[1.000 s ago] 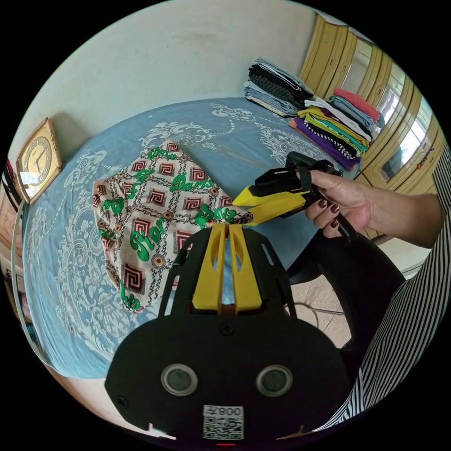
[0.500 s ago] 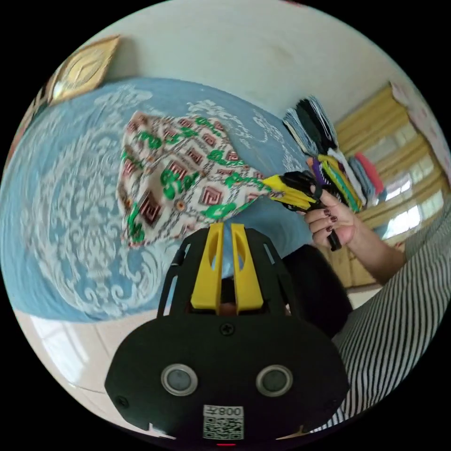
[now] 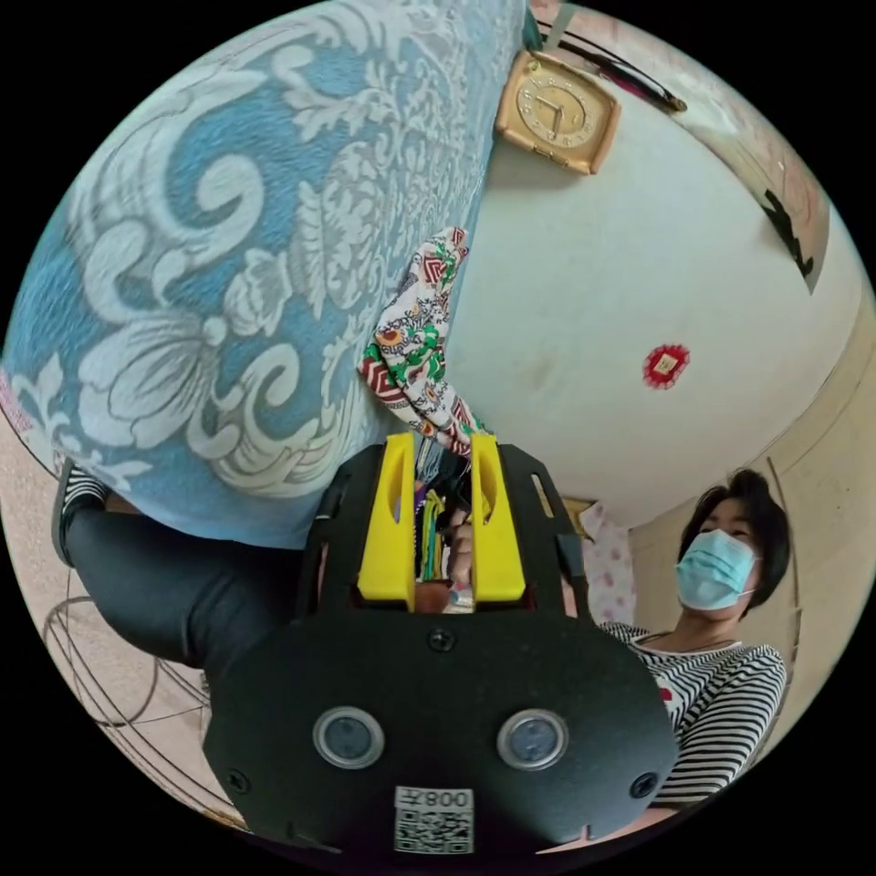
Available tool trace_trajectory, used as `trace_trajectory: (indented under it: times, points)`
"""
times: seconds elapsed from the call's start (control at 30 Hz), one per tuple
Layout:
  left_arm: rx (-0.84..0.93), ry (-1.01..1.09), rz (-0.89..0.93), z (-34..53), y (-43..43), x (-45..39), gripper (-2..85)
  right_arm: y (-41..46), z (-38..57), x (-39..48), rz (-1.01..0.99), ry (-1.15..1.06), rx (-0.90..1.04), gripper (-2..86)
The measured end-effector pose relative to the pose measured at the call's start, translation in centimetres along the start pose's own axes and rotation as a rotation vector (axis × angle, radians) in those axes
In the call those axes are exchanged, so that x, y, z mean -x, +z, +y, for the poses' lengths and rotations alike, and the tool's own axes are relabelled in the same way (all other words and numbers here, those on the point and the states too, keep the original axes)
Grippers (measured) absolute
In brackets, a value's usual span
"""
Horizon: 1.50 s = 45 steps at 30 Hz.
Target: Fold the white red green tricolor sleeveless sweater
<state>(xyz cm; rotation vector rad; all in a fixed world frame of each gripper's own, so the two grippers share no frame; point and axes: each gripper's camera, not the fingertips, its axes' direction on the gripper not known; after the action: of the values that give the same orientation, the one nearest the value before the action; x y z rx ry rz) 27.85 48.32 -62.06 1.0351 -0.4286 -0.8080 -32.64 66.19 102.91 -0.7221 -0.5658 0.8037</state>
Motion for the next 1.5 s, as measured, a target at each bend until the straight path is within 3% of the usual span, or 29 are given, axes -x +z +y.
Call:
trace_trajectory:
  times: [0.27,0.77,1.2,1.5]
  points:
    - [-0.088,-0.075,0.054,-1.5,-1.6,1.0,9.4,-1.7,0.5,0.2,-0.019,-0.006,-0.009,1.2]
    - [-0.228,-0.117,-0.021,-1.8,-2.4,0.7,5.0,-6.8,2.9,1.1,-0.027,-0.018,-0.02,1.3]
    - [-0.128,0.064,-0.085,2.5,1.1,-5.4,2.0,-15.6,9.7,1.5,0.126,0.025,-0.064,1.2]
    - [0.001,0.21,-0.037,10.0,5.5,-11.5,1.8,-22.8,19.4,6.6,0.194,-0.078,-0.084,1.0]
